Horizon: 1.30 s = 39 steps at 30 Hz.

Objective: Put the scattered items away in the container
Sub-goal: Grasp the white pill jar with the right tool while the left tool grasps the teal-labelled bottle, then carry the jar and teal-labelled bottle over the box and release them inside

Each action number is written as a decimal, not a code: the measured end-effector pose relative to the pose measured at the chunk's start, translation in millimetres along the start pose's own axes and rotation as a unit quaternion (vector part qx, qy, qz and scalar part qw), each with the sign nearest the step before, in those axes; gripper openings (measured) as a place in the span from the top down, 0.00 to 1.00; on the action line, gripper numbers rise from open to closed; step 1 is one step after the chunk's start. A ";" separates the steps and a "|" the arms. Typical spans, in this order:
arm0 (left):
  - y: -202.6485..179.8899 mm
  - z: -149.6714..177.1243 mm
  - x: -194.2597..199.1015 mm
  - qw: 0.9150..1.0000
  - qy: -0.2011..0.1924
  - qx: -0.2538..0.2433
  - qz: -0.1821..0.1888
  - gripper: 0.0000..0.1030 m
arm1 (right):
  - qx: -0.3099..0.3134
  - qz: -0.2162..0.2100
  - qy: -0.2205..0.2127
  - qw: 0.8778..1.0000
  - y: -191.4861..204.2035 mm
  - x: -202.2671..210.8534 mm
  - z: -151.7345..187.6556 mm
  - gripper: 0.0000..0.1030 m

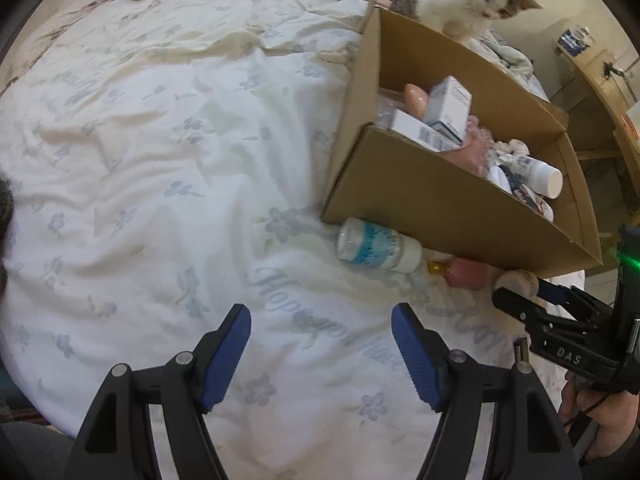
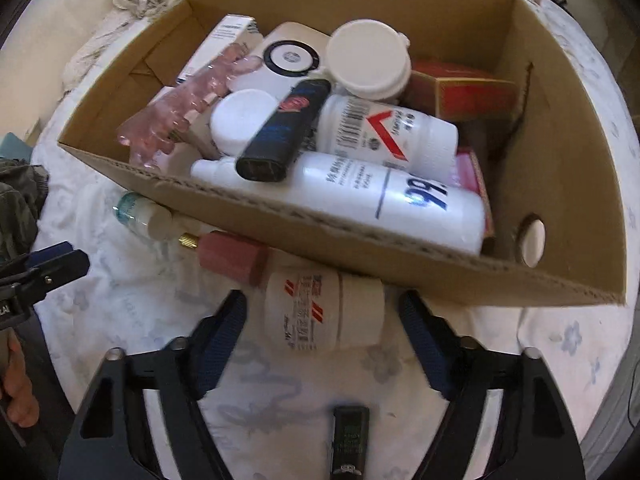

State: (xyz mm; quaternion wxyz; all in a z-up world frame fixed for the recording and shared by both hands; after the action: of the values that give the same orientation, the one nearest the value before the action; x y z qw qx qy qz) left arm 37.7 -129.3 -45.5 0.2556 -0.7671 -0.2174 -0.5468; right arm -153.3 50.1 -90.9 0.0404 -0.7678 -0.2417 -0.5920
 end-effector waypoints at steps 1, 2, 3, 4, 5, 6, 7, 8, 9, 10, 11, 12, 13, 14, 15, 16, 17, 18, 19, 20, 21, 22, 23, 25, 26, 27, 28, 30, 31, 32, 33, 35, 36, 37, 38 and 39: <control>-4.3 -0.5 -1.9 1.000 0.001 -0.007 0.002 0.29 | -0.001 -0.005 0.002 1.000 -1.1 1.5 0.9 0.47; -9.9 -0.7 -4.6 1.000 0.003 -0.017 0.002 0.29 | -0.002 -0.013 -0.001 1.000 -1.5 4.1 1.7 0.47; -13.5 -0.5 -6.3 1.000 0.003 -0.024 0.000 0.29 | -0.001 -0.020 -0.004 1.000 -0.9 7.7 2.3 0.47; -19.2 -0.1 -9.0 0.999 0.003 -0.035 -0.005 0.29 | 0.002 -0.025 -0.010 1.000 0.7 12.9 2.8 0.48; -23.8 0.1 -11.3 0.999 0.003 -0.042 -0.008 0.29 | 0.005 -0.030 -0.014 0.999 2.5 18.0 3.3 0.48; -29.3 -0.7 -14.1 0.999 0.004 -0.052 -0.009 0.29 | 0.007 -0.036 -0.021 0.999 4.2 24.5 4.1 0.48; -34.8 -2.3 -16.9 0.998 0.004 -0.061 -0.010 0.29 | 0.009 -0.042 -0.031 0.999 5.8 32.6 5.4 0.48; -38.3 -4.0 -18.8 0.998 0.001 -0.065 -0.012 0.29 | 0.012 -0.047 -0.037 0.998 6.9 38.9 6.8 0.48; -43.8 -7.5 -22.3 0.997 -0.004 -0.072 -0.017 0.29 | 0.015 -0.051 -0.043 0.998 7.7 45.4 8.7 0.48; -47.0 -10.1 -25.0 0.997 -0.007 -0.077 -0.021 0.29 | 0.018 -0.054 -0.050 0.997 7.6 52.2 11.1 0.48; -49.8 -12.8 -28.2 0.996 -0.010 -0.081 -0.026 0.29 | 0.019 -0.057 -0.056 0.997 6.2 57.5 14.8 0.48; -53.4 -17.0 -34.6 0.996 -0.011 -0.085 -0.033 0.29 | 0.018 -0.060 -0.060 0.996 4.2 62.2 17.1 0.48; -55.3 -19.4 -39.8 0.995 -0.009 -0.090 -0.035 0.29 | 0.015 -0.065 -0.063 0.996 1.6 67.0 18.5 0.48; -57.1 -23.0 -48.3 0.995 -0.004 -0.095 -0.039 0.29 | 0.012 -0.068 -0.066 0.995 -0.5 69.9 15.3 0.48; -57.3 -24.9 -53.0 0.994 0.000 -0.097 -0.044 0.29 | 0.010 -0.070 -0.069 0.995 -2.9 73.0 17.2 0.48; -55.9 -28.2 -59.1 0.994 0.004 -0.095 -0.053 0.29 | 0.010 -0.071 -0.070 0.995 0.0 75.7 10.1 0.48; -54.0 -30.7 -61.4 0.995 0.002 -0.089 -0.050 0.29 | 0.009 -0.072 -0.073 0.995 1.7 80.0 7.7 0.48; -53.5 -32.4 -60.7 0.995 -0.006 -0.088 -0.044 0.29 | 0.008 -0.073 -0.076 0.994 1.0 82.7 8.0 0.48; -53.6 -33.3 -59.6 0.995 -0.012 -0.092 -0.040 0.29 | 0.006 -0.076 -0.079 0.994 0.2 84.4 7.7 0.48; -53.8 -33.3 -59.1 0.994 -0.014 -0.098 -0.038 0.39 | 0.006 -0.077 -0.081 0.994 0.3 86.4 7.5 0.48; -54.3 -32.7 -59.3 0.994 -0.012 -0.104 -0.040 0.46 | 0.006 -0.079 -0.082 0.993 -0.2 88.9 7.3 0.48; -54.8 -31.3 -58.1 0.993 -0.011 -0.112 -0.045 0.46 | 0.008 -0.080 -0.083 0.993 2.3 89.6 7.0 0.48; -54.9 -29.9 -55.7 0.993 -0.013 -0.114 -0.043 0.46 | 0.010 -0.082 -0.084 0.993 4.2 90.3 6.3 0.48; -55.2 -25.6 -49.9 0.992 -0.016 -0.121 -0.045 0.46 | 0.015 -0.085 -0.085 0.993 9.8 91.6 4.5 0.48; -54.8 -23.9 -47.9 0.991 -0.015 -0.122 -0.051 0.46 | 0.019 -0.086 -0.086 0.992 12.1 91.7 3.4 0.48; -53.9 -21.5 -45.4 0.991 -0.012 -0.121 -0.053 0.46 | 0.023 -0.088 -0.086 0.992 14.9 92.8 3.0 0.48; -52.9 -18.4 -42.0 0.992 -0.008 -0.119 -0.050 0.46 | 0.026 -0.090 -0.087 0.992 17.6 93.5 1.8 0.48; -52.2 -12.0 -34.4 0.991 -0.005 -0.120 -0.054 0.46 | 0.027 -0.098 -0.089 0.991 20.2 96.2 0.3 0.48; -53.4 -7.9 -27.5 0.991 -0.008 -0.126 -0.051 0.46 | 0.025 -0.103 -0.092 0.990 21.0 98.0 -1.1 0.48; -54.5 -5.1 -21.4 0.990 -0.013 -0.130 -0.048 0.46 | 0.023 -0.107 -0.097 0.989 21.5 100.6 -2.2 0.48; -55.5 -2.7 -13.0 0.990 -0.021 -0.132 -0.044 0.46 | 0.021 -0.112 -0.102 0.988 22.2 104.1 -3.6 0.48; -57.9 -1.3 7.6 0.989 -0.043 -0.136 -0.030 0.46 | 0.017 -0.123 -0.115 0.986 22.8 112.8 -7.7 0.48; -58.3 -2.1 15.6 0.989 -0.052 -0.135 -0.025 0.46 | 0.015 -0.126 -0.122 0.984 22.8 117.6 -9.6 0.48; -57.8 -3.4 22.4 0.989 -0.059 -0.132 -0.021 0.46 | 0.012 -0.131 -0.130 0.983 22.8 121.6 -13.1 0.48; -56.5 -6.1 31.7 0.990 -0.070 -0.125 -0.013 0.46 | 0.009 -0.133 -0.138 0.982 21.2 125.8 -15.8 0.48; -54.5 -5.3 37.0 0.990 -0.075 -0.122 -0.010 0.46 | 0.005 -0.134 -0.143 0.981 19.5 128.3 -18.1 0.48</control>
State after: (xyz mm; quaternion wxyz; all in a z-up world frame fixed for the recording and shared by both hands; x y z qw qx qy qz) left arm 11.8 -88.4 -0.5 0.1372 -0.8293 -0.1754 -0.5125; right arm -137.9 68.1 38.0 -0.0701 -0.8051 -0.3487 -0.4747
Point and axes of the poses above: each gripper's, at about its wrist camera, not at the fingertips, and x roughly against the way its jaws point, y to its left, z to its underside, the point moved 2 cm from there along -x, roughly the way its jaws point, and after that the axes turned 2 degrees about -z, right-handed, at the moved point
